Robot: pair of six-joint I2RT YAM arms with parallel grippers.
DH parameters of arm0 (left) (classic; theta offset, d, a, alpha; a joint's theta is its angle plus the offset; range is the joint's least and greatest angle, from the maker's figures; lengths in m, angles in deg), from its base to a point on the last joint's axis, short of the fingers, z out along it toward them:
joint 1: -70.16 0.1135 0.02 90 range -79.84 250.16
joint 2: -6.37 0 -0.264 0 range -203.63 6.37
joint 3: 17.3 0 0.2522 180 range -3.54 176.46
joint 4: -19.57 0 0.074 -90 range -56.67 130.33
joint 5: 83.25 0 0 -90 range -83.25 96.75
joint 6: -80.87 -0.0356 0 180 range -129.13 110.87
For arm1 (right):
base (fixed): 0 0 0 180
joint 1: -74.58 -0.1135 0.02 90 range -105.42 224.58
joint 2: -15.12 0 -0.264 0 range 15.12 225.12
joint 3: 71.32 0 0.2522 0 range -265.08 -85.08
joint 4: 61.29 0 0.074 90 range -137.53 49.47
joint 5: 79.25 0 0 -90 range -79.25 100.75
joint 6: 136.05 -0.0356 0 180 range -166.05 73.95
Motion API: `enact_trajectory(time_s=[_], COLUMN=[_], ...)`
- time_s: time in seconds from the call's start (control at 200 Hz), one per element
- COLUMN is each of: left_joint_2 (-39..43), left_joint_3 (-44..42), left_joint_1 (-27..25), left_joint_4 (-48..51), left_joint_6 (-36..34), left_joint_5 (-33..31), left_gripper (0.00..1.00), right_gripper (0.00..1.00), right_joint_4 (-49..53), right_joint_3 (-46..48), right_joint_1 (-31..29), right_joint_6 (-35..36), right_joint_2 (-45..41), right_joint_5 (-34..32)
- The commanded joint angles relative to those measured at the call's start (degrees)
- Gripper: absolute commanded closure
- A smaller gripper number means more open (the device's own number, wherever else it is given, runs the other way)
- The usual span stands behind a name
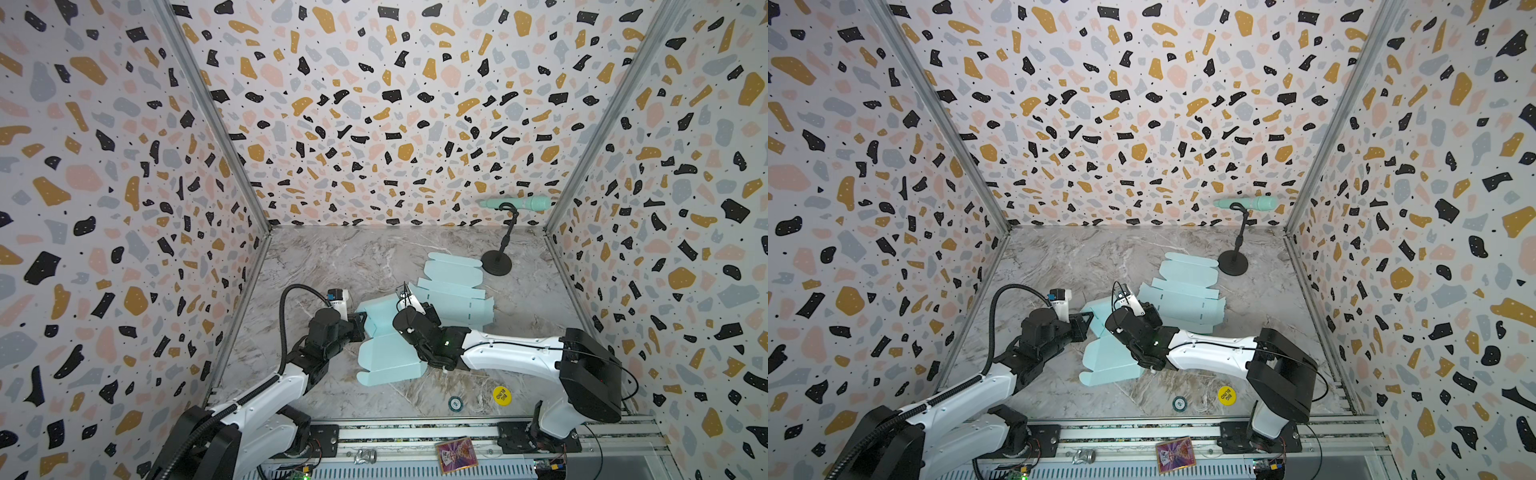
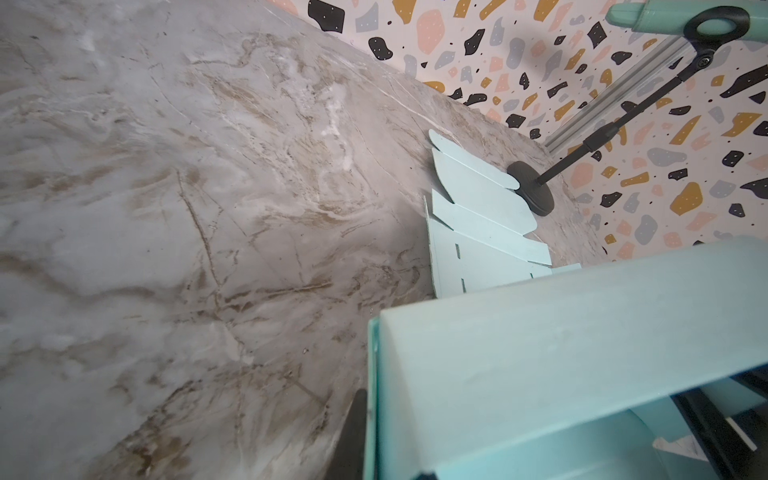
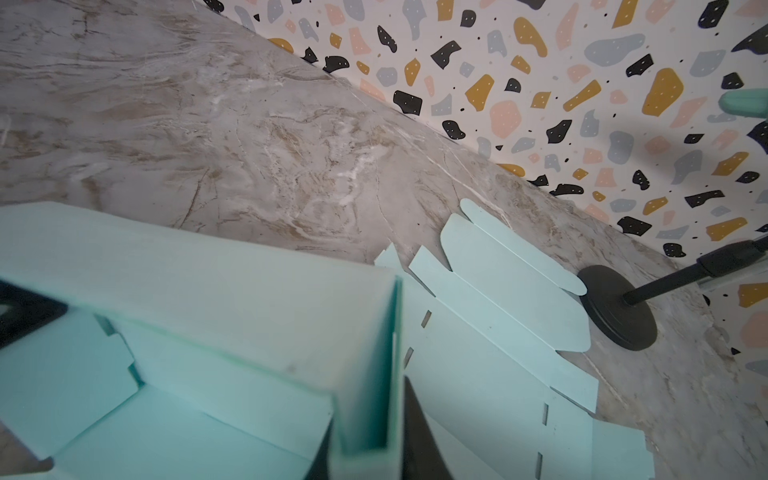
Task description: Fold the paper box
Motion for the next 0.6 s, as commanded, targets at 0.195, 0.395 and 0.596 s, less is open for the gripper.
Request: enact_trajectory(time_s=[0.195, 0.395, 0.596], left_joint_2=[-1.4, -1.4, -2.1], left_joint_3=[-0.3, -0.2, -0.5], left_joint_1=[-0.2, -0.2, -0.2], left_joint_4=[-4.8, -4.9, -5.5], left_joint_6=[-0.8, -0.8, -0.6], left_joint_5=[1.1, 1.1, 1.2], left_gripper=[1.0, 1.0, 1.0], right_gripper=[0.9, 0.86, 0.89], right_joint_4=[6.0, 7.1, 7.3], right_joint_3=[-8.2, -8.7, -8.7], right_joint_1=[-2.0, -2.0, -1.1], right_joint_6=[4.0, 3.9, 3.3], right_joint_2=[10.3, 13.3, 14.7], right_joint_5=[-9.5, -12.0, -12.2])
